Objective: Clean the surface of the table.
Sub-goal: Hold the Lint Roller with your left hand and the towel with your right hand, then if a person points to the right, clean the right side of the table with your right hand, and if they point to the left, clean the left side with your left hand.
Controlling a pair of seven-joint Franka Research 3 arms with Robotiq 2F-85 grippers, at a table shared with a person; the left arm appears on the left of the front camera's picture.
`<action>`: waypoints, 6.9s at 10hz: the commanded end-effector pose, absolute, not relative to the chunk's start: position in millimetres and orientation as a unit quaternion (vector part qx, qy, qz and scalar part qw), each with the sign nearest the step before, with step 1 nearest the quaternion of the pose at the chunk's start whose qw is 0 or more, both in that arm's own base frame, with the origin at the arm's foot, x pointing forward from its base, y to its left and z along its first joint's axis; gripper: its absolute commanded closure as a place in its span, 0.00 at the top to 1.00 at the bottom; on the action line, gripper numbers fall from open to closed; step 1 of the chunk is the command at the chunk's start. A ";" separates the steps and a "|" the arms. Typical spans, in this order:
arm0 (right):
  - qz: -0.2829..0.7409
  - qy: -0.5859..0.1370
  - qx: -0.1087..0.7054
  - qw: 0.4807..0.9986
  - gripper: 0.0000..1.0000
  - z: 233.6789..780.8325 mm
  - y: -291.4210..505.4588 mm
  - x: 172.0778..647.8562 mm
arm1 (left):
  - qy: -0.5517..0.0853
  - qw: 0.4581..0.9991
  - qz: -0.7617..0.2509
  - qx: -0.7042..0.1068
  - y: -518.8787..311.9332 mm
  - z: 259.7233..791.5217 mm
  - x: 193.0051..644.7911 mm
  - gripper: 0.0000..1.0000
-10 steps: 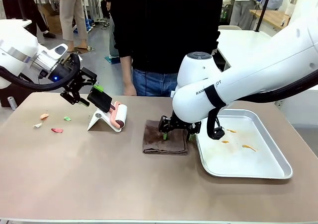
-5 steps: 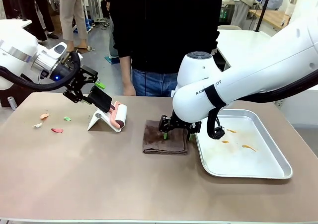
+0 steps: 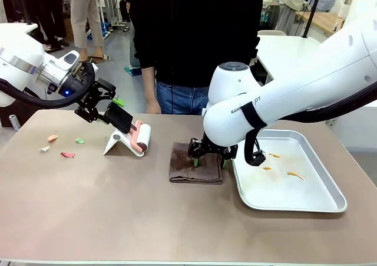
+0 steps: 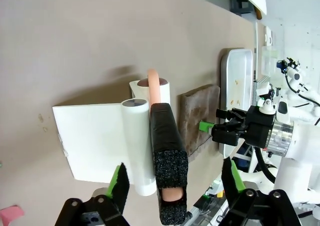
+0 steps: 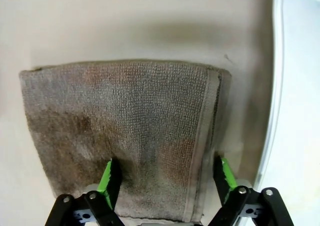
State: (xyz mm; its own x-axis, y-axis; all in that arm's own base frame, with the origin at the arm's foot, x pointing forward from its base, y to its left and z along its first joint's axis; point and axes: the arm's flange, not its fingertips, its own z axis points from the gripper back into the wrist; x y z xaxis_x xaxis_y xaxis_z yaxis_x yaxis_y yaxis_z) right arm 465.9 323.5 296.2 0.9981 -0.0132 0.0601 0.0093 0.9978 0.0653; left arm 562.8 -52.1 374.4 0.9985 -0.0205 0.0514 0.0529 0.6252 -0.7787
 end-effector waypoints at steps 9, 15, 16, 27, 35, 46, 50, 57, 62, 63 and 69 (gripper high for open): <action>-0.016 -0.031 0.011 0.999 0.00 292.5 334.0 472.2 | -0.036 0.901 -0.042 -0.431 -44.1 377.3 559.5 0.00; -0.011 -0.036 0.040 0.998 0.00 299.7 327.1 472.9 | -0.042 0.896 -0.050 -0.440 -43.4 382.8 556.5 0.00; -0.004 -0.044 0.071 0.996 0.00 312.0 318.9 473.1 | -0.047 0.891 -0.058 -0.448 -43.1 388.1 554.4 0.00; 0.147 -0.129 0.519 0.832 0.00 409.0 140.9 356.3 | -0.066 0.744 -0.133 -0.652 118.0 472.3 440.5 0.00; 0.003 -0.187 0.673 0.715 0.00 467.5 -103.9 253.3 | -0.064 0.701 -0.075 -0.707 232.1 444.6 394.6 0.00; -0.038 -0.232 0.695 0.680 0.00 424.7 -181.7 226.3 | -0.138 0.664 0.085 -0.730 319.8 397.7 369.6 0.00; -0.038 -0.232 0.695 0.680 0.00 424.7 -181.7 226.3 | -0.138 0.664 0.085 -0.730 319.8 397.7 369.6 0.00; -0.038 -0.232 0.695 0.680 0.00 424.7 -181.7 226.3 | -0.138 0.664 0.085 -0.730 319.8 397.7 369.6 0.00; -0.038 -0.232 0.695 0.680 0.00 424.7 -181.7 226.3 | -0.138 0.664 0.085 -0.730 319.8 397.7 369.6 0.00; -0.038 -0.232 0.695 0.680 0.00 424.7 -181.7 226.3 | -0.138 0.664 0.085 -0.730 319.8 397.7 369.6 0.00; -0.038 -0.232 0.695 0.680 0.00 424.7 -181.7 226.3 | -0.138 0.664 0.085 -0.730 319.8 397.7 369.6 0.00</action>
State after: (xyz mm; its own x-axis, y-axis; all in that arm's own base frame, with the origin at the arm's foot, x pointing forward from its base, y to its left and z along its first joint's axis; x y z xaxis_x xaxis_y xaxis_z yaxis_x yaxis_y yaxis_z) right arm 227.8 -181.4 417.2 0.8928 -0.3601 0.2706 -0.2689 0.0558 0.9615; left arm 377.9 322.8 396.3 0.9454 0.3232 0.0409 0.0681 -0.0733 -0.9950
